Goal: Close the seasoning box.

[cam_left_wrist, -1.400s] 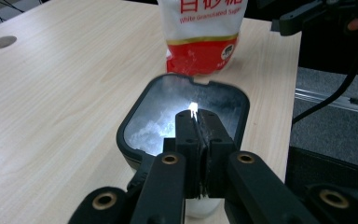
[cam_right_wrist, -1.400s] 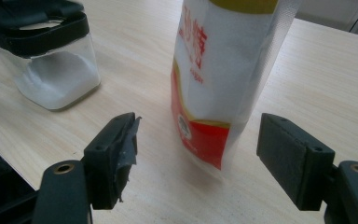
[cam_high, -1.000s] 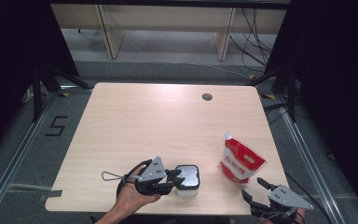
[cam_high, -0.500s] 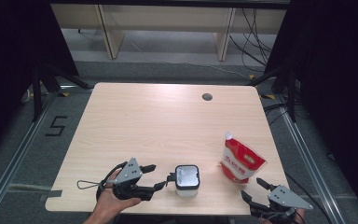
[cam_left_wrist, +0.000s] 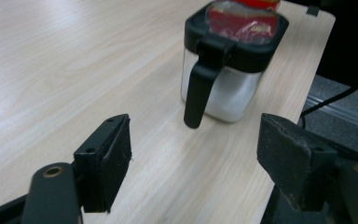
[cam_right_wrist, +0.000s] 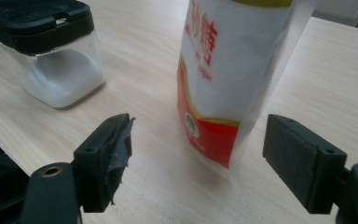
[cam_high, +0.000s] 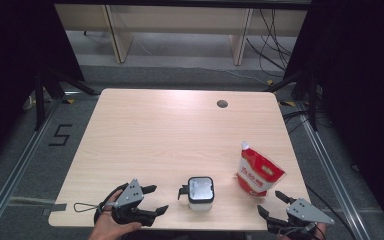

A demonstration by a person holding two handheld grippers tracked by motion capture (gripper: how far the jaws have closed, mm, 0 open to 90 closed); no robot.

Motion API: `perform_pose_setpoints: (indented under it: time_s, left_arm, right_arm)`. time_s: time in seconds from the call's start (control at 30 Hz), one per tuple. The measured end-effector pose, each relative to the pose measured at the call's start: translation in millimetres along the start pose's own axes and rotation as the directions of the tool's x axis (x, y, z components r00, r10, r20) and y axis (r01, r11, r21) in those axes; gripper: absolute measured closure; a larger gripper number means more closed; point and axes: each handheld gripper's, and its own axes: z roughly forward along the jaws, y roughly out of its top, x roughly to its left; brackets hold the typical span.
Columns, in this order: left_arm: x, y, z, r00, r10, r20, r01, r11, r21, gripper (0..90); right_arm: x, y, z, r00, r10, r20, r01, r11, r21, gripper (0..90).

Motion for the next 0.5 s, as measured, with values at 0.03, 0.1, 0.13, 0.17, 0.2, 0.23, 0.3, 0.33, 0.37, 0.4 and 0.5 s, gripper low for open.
perform_pose_setpoints:
  time_s: [0.03, 0.1, 0.13, 0.17, 0.2, 0.23, 0.3, 0.33, 0.37, 0.4, 0.5]
  left_arm:
    - [-0.7, -1.8, -0.2, 1.0000, -0.008, 0.001, 0.008, 1.0000, 0.005, 25.0]
    - [-0.6, -4.9, -1.6, 0.9999, 0.007, -0.012, -0.007, 0.9996, 0.026, 24.3]
    - [-1.3, -6.8, 0.0, 1.0000, 0.001, 0.006, -0.001, 0.9999, 0.017, 24.1]
    - [-2.5, -8.4, 0.3, 0.9999, -0.003, 0.011, 0.003, 0.9997, 0.024, 23.5]
    - [-2.4, -9.9, -0.5, 1.0000, 0.008, 0.001, -0.008, 0.9990, 0.045, 23.3]
    - [-3.8, -11.6, 0.5, 0.9999, -0.005, 0.014, 0.005, 0.9995, 0.032, 23.2]
    - [-5.0, -14.9, 0.8, 0.9998, -0.013, 0.013, 0.012, 0.9994, 0.034, 22.7]
    - [-5.4, -16.0, 0.9, 1.0000, -0.006, 0.008, 0.006, 0.9996, 0.029, 22.7]
    - [-4.1, -17.0, -0.3, 0.9998, 0.016, 0.010, -0.016, 0.9988, 0.047, 22.5]
    - [-6.2, -19.0, 0.6, 0.9998, -0.019, 0.011, 0.019, 0.9992, 0.035, 22.4]
    - [-4.7, -20.4, -1.5, 1.0000, 0.000, 0.003, 0.000, 0.9982, 0.060, 22.4]
  right_arm:
    - [0.2, 0.1, 0.3, 1.0000, -0.002, -0.001, 0.002, 1.000, 0.001, 23.6]
    - [-1.3, 0.2, 1.7, 0.9996, -0.025, -0.012, 0.025, 1.000, -0.001, 22.6]
    - [-2.3, 0.2, 1.7, 0.9993, -0.038, 0.001, 0.038, 0.999, -0.003, 22.0]
    - [-1.0, 0.0, 1.1, 0.9999, -0.014, 0.002, 0.014, 1.000, 0.006, 21.5]
    - [-0.6, -0.1, 0.7, 1.0000, 0.004, 0.007, -0.004, 1.000, 0.008, 20.8]
    - [-1.4, -0.1, 1.6, 1.0000, 0.001, 0.002, -0.001, 1.000, -0.002, 20.0]
    - [-0.2, -0.2, 1.2, 0.9998, 0.017, 0.010, -0.017, 1.000, 0.004, 19.2]
    - [-0.2, -0.3, 1.3, 0.9998, 0.017, 0.009, -0.017, 1.000, 0.006, 19.1]
    - [0.2, -0.4, 1.4, 0.9998, 0.017, 0.009, -0.017, 1.000, 0.008, 18.8]
    - [-1.1, -0.3, 2.6, 1.0000, 0.002, -0.002, -0.002, 1.000, 0.003, 18.5]
    - [-1.1, -0.5, 3.0, 1.0000, 0.000, -0.003, 0.000, 1.000, 0.010, 18.4]
